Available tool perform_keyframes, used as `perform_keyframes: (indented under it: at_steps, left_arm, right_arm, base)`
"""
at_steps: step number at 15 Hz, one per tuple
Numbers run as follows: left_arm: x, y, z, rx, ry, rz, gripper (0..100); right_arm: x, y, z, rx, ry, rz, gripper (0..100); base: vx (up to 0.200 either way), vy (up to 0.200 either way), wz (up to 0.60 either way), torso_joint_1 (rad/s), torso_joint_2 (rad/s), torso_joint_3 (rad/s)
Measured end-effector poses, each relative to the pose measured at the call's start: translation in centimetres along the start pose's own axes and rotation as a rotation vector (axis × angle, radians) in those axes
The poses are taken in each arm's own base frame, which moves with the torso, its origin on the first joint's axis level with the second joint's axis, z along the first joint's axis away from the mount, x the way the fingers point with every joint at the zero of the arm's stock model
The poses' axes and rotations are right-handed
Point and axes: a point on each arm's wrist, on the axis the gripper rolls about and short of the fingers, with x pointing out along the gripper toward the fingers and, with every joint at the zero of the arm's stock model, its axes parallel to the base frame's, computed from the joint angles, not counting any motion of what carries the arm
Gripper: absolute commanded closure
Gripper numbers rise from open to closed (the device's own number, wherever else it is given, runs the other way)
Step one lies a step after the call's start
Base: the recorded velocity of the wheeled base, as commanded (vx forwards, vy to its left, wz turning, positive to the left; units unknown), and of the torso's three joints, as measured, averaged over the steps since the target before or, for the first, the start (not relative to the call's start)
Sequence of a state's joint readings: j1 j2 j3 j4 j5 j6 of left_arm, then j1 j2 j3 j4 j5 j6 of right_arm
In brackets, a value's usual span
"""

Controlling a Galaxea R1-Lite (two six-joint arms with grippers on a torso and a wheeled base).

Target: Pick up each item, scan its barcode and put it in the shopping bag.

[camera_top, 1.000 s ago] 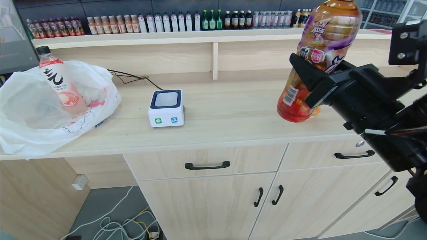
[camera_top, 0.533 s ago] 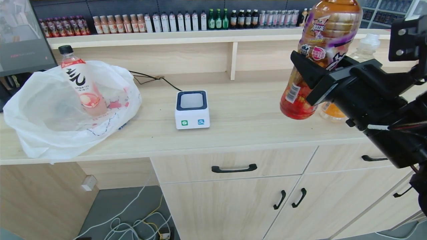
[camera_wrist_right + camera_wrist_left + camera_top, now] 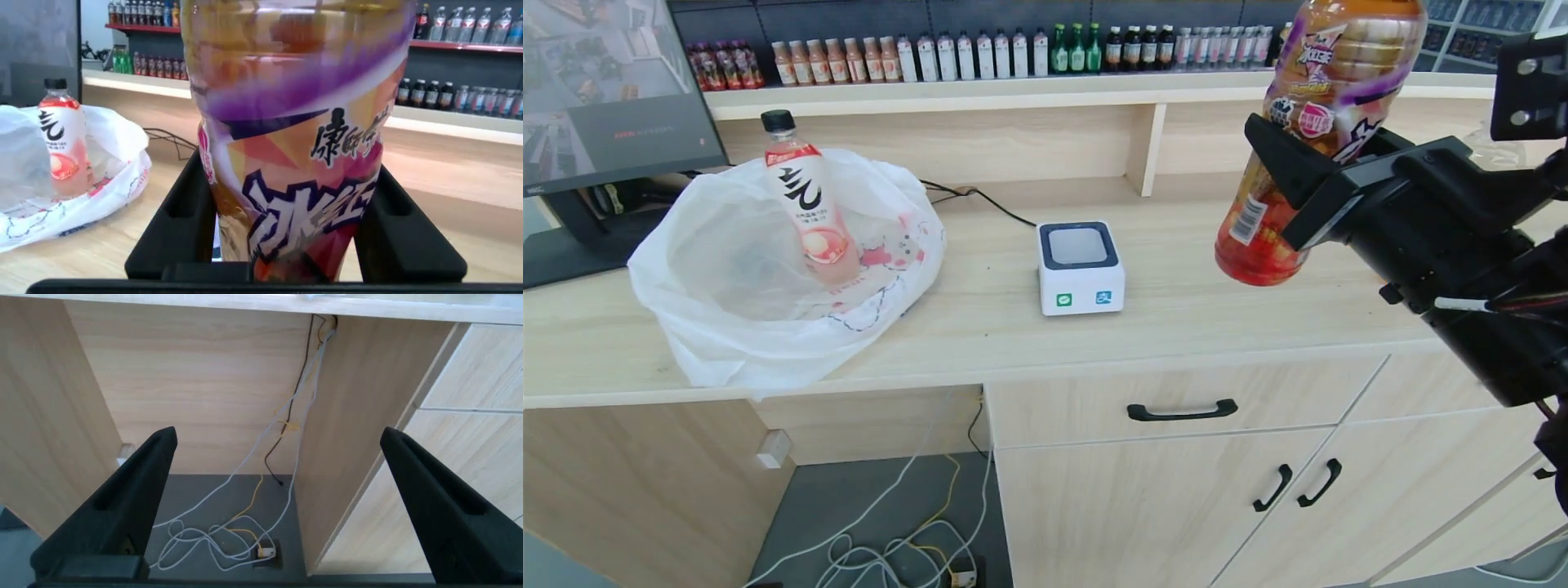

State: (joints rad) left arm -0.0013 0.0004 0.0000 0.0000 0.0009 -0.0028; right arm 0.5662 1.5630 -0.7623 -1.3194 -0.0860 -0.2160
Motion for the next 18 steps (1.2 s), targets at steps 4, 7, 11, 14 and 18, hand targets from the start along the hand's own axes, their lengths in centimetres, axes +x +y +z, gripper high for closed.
perform_keyframes:
  at_steps: [4,7,11,14,18]
  left_arm:
    - [0.0,0.0,0.0,0.004,0.0,-0.001,0]
    - [0.0,0.0,0.0,0.003,0.0,-0.002,0]
    - [0.0,0.0,0.0,0.004,0.0,-0.001,0]
    - [0.0,0.0,0.0,0.003,0.0,0.0,0]
    - [0.0,0.0,0.0,0.003,0.0,-0.001,0]
  right_arm:
    - [0.1,-0.5,-0.1,0.021,0.003,-0.018,100]
    - [0.3,-0.6,0.1,0.023,-0.004,-0.02,100]
    - [0.5,-0.5,0.1,0.022,0.002,-0.018,100]
    - [1.0,-0.5,0.5,0.018,0.011,-0.016,100]
    - [1.7,0.1,0.2,-0.022,0.081,0.014,100]
  base:
    - [0.0,0.05,0.0,0.001,0.0,0.001]
    - [0.0,0.0,0.0,0.0,0.0,0.0]
    - [0.0,0.0,0.0,0.0,0.0,0.0]
    - [0.0,0.0,0.0,0.0,0.0,0.0]
    - [0.0,0.0,0.0,0.0,0.0,0.0]
